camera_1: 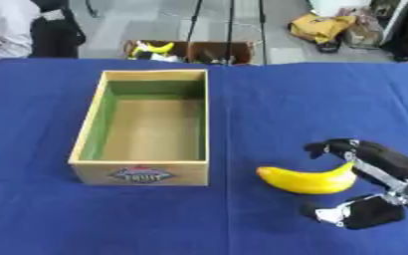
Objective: Pick up objects on the table and place them in the box.
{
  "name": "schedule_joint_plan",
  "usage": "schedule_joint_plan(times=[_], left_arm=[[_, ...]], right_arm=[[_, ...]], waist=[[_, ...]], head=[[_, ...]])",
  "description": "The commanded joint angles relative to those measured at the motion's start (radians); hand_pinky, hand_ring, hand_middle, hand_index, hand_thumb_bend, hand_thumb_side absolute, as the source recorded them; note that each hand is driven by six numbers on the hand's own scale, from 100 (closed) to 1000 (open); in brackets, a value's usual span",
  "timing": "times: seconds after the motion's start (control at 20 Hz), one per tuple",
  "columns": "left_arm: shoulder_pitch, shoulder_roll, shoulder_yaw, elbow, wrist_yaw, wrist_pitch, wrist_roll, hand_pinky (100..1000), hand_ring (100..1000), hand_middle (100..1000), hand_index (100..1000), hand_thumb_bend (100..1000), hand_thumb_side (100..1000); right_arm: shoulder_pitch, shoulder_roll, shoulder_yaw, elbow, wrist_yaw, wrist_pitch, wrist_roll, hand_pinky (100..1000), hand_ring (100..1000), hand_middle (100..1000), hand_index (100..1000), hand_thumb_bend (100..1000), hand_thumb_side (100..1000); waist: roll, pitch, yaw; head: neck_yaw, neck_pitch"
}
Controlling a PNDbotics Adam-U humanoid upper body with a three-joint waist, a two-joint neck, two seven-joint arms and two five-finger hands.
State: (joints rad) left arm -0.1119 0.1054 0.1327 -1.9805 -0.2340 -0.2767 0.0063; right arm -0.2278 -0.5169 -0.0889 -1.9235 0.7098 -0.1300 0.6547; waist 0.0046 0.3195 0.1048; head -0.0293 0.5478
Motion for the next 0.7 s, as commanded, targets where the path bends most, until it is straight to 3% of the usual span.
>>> schedule_joint_plan(times=[0.05, 0.2, 0.7], left_arm=[[-0.005, 0.009, -0.004, -0.019, -0.002, -0.001, -0.002, 249, 572, 478, 575, 100, 940], [-0.006, 0.009, -0.005, -0.019, -0.003, -0.002, -0.003, 249, 572, 478, 575, 100, 940], [-0.007, 0.008, -0.007, -0.019, -0.004, -0.002, -0.006, 248, 573, 479, 575, 100, 937]], right_arm=[[-0.005, -0.032, -0.004, 0.002, 0.030, 0.003, -0.019, 883, 903, 787, 932, 325, 499], [-0.006, -0.033, 0.001, 0.015, 0.051, 0.008, -0.041, 886, 917, 811, 921, 277, 496], [-0.021, -0.044, 0.016, 0.086, 0.139, 0.020, -0.096, 856, 904, 809, 911, 258, 488]], waist=[[0.001, -0.014, 0.002], [0.002, -0.013, 0.004], [0.002, -0.009, 0.010]], head=[[-0.004, -0.012], [-0.006, -0.013], [-0.012, -0.015]])
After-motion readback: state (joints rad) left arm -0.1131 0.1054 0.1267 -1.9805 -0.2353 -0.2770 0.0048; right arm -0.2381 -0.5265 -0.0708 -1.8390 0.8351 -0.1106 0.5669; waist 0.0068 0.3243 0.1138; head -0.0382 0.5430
